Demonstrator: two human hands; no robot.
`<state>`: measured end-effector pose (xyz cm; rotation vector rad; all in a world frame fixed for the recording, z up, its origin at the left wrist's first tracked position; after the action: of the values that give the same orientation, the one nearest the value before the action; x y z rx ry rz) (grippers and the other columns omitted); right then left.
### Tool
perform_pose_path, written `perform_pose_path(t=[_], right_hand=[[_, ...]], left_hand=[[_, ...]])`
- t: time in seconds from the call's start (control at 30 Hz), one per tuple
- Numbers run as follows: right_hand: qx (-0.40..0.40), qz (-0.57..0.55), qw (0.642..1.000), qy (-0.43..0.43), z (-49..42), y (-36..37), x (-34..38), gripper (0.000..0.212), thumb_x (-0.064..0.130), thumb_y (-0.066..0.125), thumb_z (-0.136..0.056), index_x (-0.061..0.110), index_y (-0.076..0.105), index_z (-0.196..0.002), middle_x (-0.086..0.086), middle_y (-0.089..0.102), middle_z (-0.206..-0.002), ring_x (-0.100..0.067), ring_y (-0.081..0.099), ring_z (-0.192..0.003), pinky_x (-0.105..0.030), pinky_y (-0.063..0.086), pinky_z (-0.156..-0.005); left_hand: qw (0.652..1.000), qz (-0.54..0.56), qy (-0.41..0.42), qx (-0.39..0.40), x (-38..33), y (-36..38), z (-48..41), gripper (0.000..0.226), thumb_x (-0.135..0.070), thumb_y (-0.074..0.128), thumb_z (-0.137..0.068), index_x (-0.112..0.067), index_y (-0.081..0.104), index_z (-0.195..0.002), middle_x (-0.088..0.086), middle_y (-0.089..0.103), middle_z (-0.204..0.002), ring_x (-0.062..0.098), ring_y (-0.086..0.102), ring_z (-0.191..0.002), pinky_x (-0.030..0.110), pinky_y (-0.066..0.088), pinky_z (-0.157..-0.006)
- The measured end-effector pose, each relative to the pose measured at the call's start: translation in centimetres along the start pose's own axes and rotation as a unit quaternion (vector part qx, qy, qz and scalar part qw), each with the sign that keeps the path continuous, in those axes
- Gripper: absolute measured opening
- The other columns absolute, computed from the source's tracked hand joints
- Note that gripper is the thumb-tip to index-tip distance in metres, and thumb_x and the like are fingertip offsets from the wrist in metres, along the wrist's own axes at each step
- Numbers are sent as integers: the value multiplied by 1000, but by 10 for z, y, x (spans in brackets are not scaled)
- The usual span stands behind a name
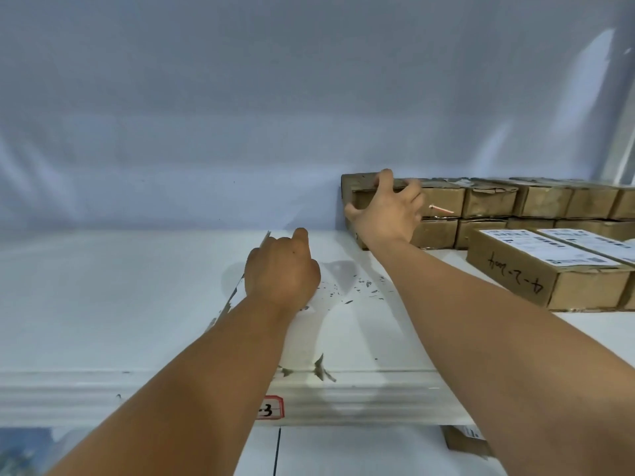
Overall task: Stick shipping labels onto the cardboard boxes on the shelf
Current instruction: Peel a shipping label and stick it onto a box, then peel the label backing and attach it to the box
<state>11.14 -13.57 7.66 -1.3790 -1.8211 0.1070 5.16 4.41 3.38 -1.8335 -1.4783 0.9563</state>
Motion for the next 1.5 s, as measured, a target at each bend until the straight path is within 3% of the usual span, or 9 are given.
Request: perform_pose_path(t=[0.3, 0.5, 0.67, 0.87, 1.0, 1.17, 1.3, 1.4, 1.5], right_hand=[[68, -40, 995, -64, 75, -52, 22, 70, 47, 70, -72, 28, 40, -132, -8, 19, -129, -27, 39, -116, -30, 45, -83], [133, 13, 990, -45, 111, -79, 11, 67, 52, 68, -72, 24, 48, -131, -6, 17, -130, -27, 28, -125, -29, 44, -84], [166, 43, 985, -12, 120, -100, -10, 64, 52, 69, -73, 26, 50, -128, -6, 13, -139, -28, 24, -129, -31, 39, -87], [239, 94, 966, -11, 133, -97, -19, 76, 56, 70, -70, 34, 39, -136, -8, 21, -138, -32, 28, -127, -43, 33, -104], [122, 72, 976, -166, 137, -113, 23, 55, 49, 61, -81, 29, 49, -131, -7, 29, -141, -27, 23, -133, -41, 23, -109], [192, -62, 943, -265, 157, -91, 69, 22, 22, 53, -91, 14, 64, -108, -6, 56, -111, -22, 55, -101, -36, 47, -84], [116, -95, 934, -325, 168, -88, 91, 15, 12, 54, -87, 6, 68, -89, -11, 62, -92, -28, 59, -85, -35, 46, -69], [133, -141, 951, -241, 164, -73, 90, 15, 20, 52, -90, 11, 63, -93, -8, 62, -92, -26, 59, -84, -35, 46, -70], [273, -256, 927, 0, 160, -36, 72, 31, 45, 51, -92, 15, 57, -92, -3, 65, -93, -22, 61, -89, -33, 49, -80]], left_hand=[[995, -93, -4, -30, -2, -22, 10, 8, -14, 44, -85, -13, 42, -93, 1, 45, -64, 24, 42, -63, 31, 29, -64], [995, -97, -20, -14, -4, -30, 34, 25, -25, 39, -92, -12, 49, -110, 8, 61, -107, 29, 59, -96, 38, 34, -98], [989, -30, -105, 99, 19, -15, 63, 49, -50, 37, -93, -14, 49, -123, 10, 54, -126, 30, 50, -115, 36, 39, -91], [984, 22, -131, 114, 28, -19, 77, 34, -41, 42, -90, -18, 62, -105, 7, 63, -111, 27, 57, -103, 30, 40, -78], [992, -35, -97, 69, 20, -28, 76, 31, -39, 41, -92, -17, 61, -101, 7, 66, -105, 27, 60, -98, 29, 41, -77], [997, 1, -57, 54, 10, -27, 70, 20, -13, 44, -88, -14, 64, -89, 8, 67, -92, 27, 61, -87, 27, 40, -63], [987, 135, -90, 15, 26, -36, 71, 26, -11, 43, -90, -13, 66, -79, 5, 66, -77, 26, 58, -76, 27, 40, -59], [956, 253, -141, -55, 44, -51, 76, 36, -10, 43, -92, -15, 49, -57, -1, 47, -57, 23, 45, -62, 26, 28, -49], [939, 291, -140, -116, 47, -64, 83, 35, -12, 42, -96, -10, 52, -62, 3, 50, -59, 26, 48, -64, 30, 32, -52]])
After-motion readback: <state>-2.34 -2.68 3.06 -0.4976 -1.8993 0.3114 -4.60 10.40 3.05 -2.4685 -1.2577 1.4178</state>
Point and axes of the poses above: each hand's wrist, its own z-axis away from the middle knuckle, its own y-axis out of the palm, x = y × z, the point moved 10 cm from there along -z, towards the middle knuckle
